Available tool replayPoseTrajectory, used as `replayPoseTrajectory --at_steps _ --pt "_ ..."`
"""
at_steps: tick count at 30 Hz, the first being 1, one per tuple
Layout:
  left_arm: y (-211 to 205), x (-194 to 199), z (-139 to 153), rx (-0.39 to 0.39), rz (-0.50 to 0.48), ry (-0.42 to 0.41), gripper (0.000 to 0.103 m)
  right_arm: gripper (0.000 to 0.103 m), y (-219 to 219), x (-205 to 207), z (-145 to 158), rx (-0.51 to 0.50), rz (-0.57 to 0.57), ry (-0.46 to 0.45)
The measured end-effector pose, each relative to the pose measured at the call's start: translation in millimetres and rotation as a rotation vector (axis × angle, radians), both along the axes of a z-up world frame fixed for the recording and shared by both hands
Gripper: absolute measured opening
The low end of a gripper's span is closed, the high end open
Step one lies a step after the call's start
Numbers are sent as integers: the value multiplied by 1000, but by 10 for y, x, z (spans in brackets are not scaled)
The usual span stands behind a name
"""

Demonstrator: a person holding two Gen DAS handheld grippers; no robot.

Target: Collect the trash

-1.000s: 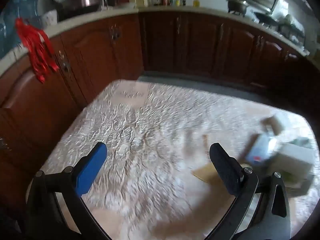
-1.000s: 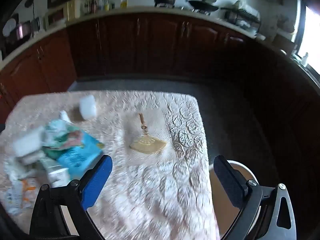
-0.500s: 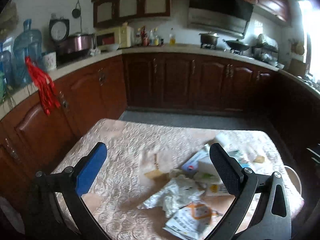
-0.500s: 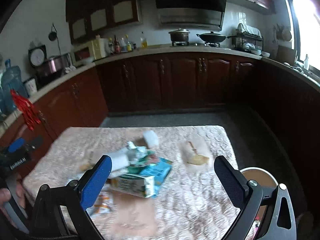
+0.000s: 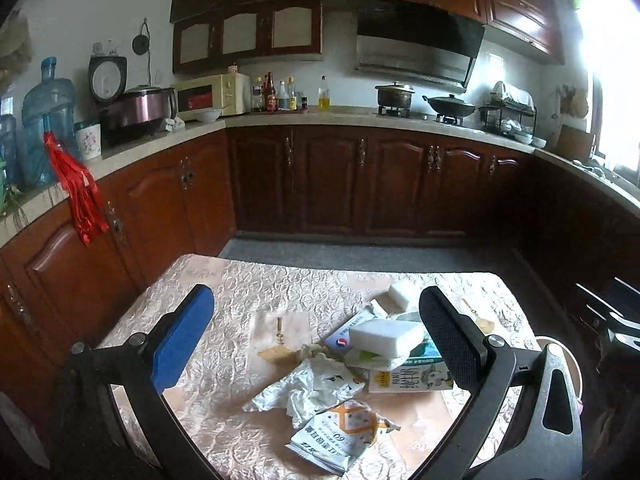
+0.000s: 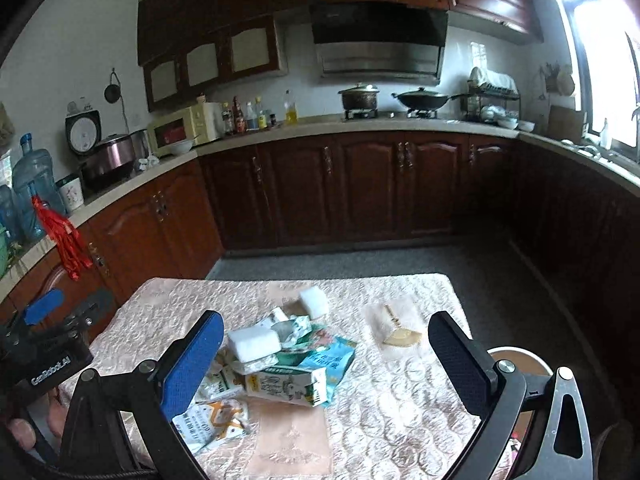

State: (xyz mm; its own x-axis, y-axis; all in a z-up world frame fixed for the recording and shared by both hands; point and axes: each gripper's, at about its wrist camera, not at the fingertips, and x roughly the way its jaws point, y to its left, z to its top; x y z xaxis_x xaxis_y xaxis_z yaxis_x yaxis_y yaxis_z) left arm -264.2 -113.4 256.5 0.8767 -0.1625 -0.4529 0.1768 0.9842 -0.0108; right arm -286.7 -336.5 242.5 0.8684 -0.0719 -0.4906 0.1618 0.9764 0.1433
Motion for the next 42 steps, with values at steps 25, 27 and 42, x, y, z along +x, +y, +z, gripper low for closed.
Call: replayPoseTrajectory --at_steps 25,27,42 --pt "-114 -45 -70 -24 -33 -18 102 101 0 -2 28 -42 -35 -37" --pt "-108 -46 -67 -30 -31 -21 102 101 -1 -1 26 -46 -37 -38" --pt "-122 -18 -99 -28 -38 -9 102 101 -19 15 19 -34 -49 -40"
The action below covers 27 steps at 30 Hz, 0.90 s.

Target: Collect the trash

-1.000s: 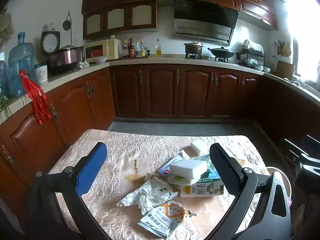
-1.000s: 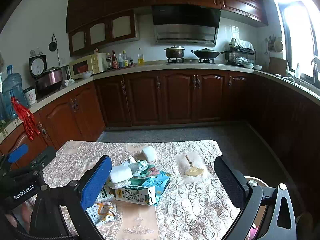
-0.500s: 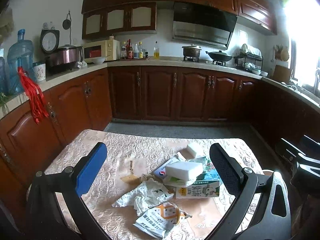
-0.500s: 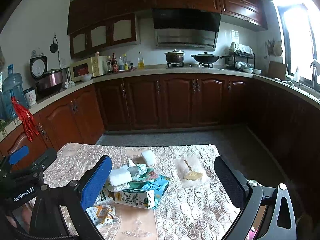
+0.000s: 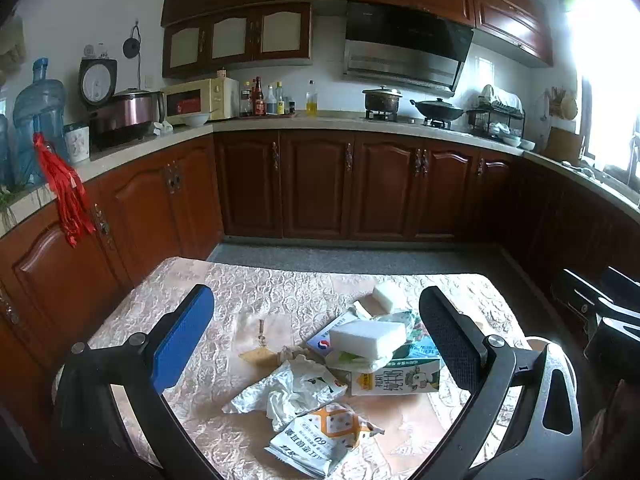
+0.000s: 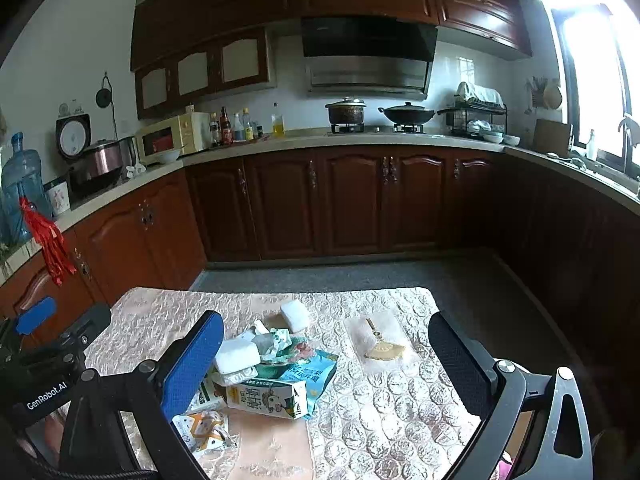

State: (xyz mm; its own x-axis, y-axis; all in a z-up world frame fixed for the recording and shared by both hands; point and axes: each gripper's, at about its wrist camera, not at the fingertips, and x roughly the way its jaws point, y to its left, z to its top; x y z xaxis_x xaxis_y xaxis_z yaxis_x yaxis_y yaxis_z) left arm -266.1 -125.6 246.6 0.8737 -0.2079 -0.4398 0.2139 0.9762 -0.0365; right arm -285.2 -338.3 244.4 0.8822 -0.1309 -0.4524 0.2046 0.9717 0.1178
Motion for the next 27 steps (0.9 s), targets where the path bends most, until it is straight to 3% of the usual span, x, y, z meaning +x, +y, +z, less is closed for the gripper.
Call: replayPoseTrajectory --at_steps 27 --pt "23 43 -94 -22 -16 13 102 101 18 46 -57 -5 -6 -6"
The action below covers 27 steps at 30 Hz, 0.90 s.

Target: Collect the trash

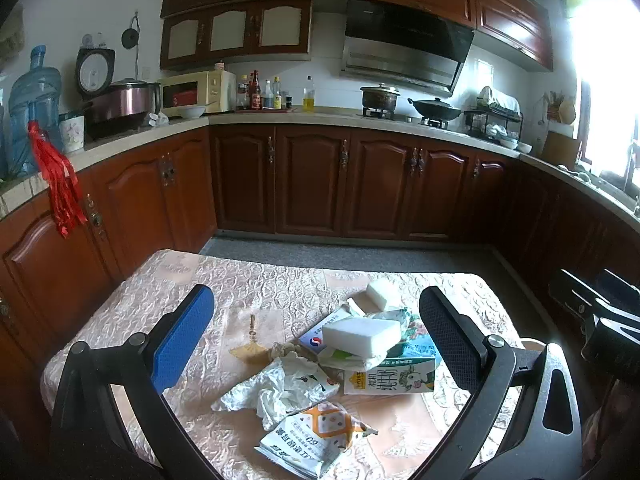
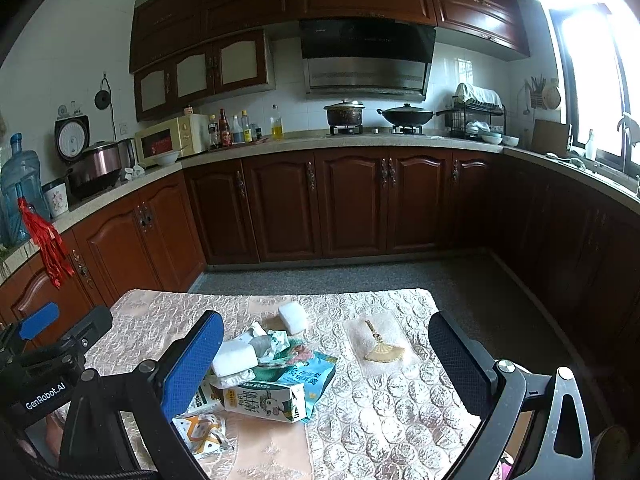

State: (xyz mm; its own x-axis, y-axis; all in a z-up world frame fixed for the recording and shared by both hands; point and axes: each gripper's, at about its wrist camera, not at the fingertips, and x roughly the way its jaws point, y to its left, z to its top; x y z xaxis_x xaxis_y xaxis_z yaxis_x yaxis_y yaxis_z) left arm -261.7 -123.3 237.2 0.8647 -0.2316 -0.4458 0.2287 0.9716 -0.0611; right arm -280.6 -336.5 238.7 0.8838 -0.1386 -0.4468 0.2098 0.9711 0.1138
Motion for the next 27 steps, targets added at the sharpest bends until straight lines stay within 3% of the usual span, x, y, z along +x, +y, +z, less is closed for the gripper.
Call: replayPoseTrajectory --at_steps 27 --pt "-13 94 -98 16 18 12 102 101 -20 62 -101 9 13 27"
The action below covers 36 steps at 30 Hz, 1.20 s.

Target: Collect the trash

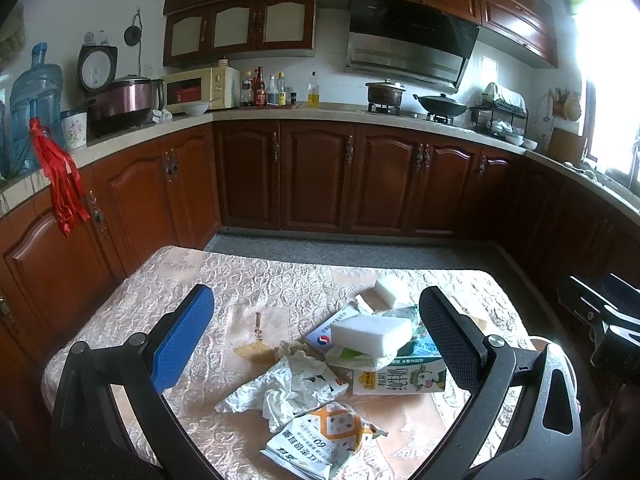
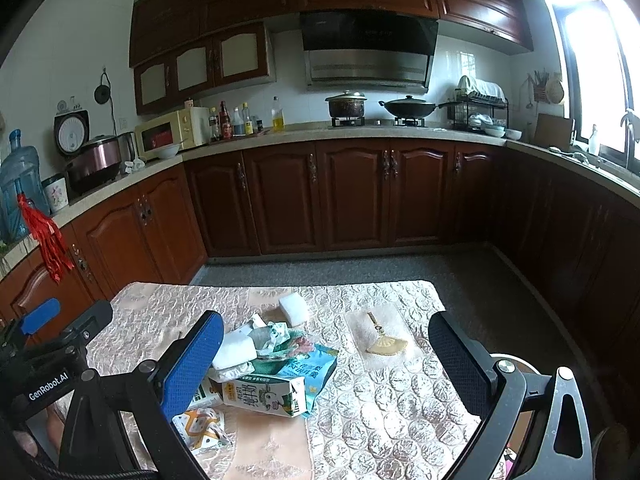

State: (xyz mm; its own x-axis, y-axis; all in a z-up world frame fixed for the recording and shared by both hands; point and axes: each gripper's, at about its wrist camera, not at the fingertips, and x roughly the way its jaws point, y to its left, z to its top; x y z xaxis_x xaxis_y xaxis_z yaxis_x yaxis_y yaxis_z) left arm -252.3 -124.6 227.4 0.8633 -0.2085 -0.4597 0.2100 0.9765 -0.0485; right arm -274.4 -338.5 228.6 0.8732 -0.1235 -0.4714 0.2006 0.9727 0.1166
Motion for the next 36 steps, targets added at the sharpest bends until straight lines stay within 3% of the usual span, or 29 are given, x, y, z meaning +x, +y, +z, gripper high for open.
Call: replayPoseTrajectory --at_steps 23,29,36 --pt "251 175 10 16 30 11 102 101 -68 54 -78 12 1 36" --pt "359 266 -87 55 12 40 102 101 -88 121 -145 30 17 65" --pt "432 439 -428 67 -98 164 102 101 -37 272 -258 59 118 115"
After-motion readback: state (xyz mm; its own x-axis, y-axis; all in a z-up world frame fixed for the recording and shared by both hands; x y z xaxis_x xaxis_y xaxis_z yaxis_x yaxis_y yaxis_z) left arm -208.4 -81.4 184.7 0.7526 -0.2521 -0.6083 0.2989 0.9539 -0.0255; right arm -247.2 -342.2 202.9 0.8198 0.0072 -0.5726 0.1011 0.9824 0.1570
